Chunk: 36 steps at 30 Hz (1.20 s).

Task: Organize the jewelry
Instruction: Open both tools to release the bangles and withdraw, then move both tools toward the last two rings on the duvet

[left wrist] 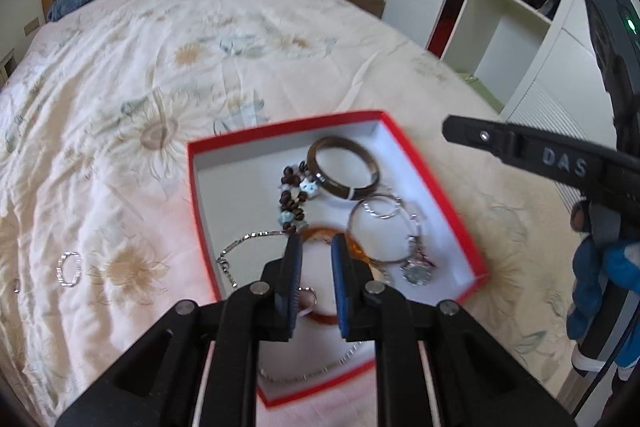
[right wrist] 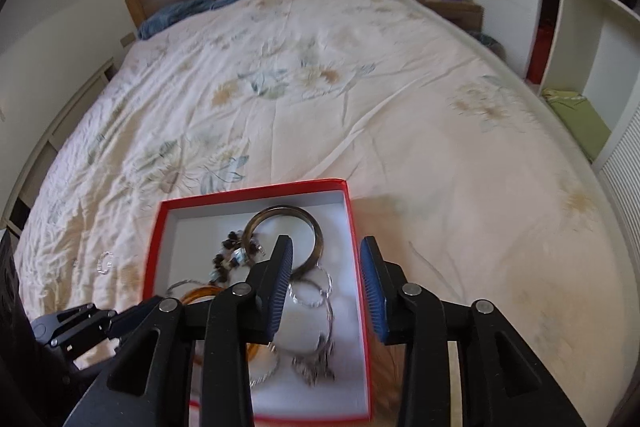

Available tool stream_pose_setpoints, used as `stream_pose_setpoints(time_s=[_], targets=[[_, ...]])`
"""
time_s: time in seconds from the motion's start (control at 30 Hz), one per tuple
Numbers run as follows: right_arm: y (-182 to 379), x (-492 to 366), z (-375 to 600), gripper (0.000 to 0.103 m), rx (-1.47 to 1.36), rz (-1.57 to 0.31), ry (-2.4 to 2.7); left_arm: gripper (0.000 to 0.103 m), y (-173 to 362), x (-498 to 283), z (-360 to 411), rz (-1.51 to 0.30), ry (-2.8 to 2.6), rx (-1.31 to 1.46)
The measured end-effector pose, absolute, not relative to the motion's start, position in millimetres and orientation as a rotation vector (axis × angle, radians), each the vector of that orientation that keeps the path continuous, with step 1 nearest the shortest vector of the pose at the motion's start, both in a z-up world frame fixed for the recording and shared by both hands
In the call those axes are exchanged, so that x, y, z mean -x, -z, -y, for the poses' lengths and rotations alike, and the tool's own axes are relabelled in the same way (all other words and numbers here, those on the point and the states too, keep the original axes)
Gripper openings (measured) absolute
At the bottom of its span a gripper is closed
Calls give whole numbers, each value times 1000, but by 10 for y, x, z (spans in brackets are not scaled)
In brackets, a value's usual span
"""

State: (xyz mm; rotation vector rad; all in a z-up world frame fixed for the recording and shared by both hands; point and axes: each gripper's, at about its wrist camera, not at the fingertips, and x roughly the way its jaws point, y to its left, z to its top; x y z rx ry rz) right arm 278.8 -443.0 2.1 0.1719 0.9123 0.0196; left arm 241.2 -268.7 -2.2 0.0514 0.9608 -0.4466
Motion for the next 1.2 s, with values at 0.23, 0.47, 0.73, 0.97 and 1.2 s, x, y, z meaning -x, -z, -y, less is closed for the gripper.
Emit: stream_pose_setpoints(time_s=[0.23,0.47,0.73,0.97,1.2], targets=[[-413,-2163,4291,38,-181,-859,-30,14,-404,-2027,2381,-914,422,-55],[-753,-1550,3979,40,-185,-805,-63,14,-788,-1545,1795,-864,388,-26],[-1043,-1001,3622,41,-187,-744,-107,31,-1056,-1028,1161,-802,293,14],[-1287,-557,3140,42,-156,-695,-170,37,-1315,-464,711,-721,216,30],[-1455,-118,2665,42,-115,-648,-241,40,-1525,90,382,-635,155,24]])
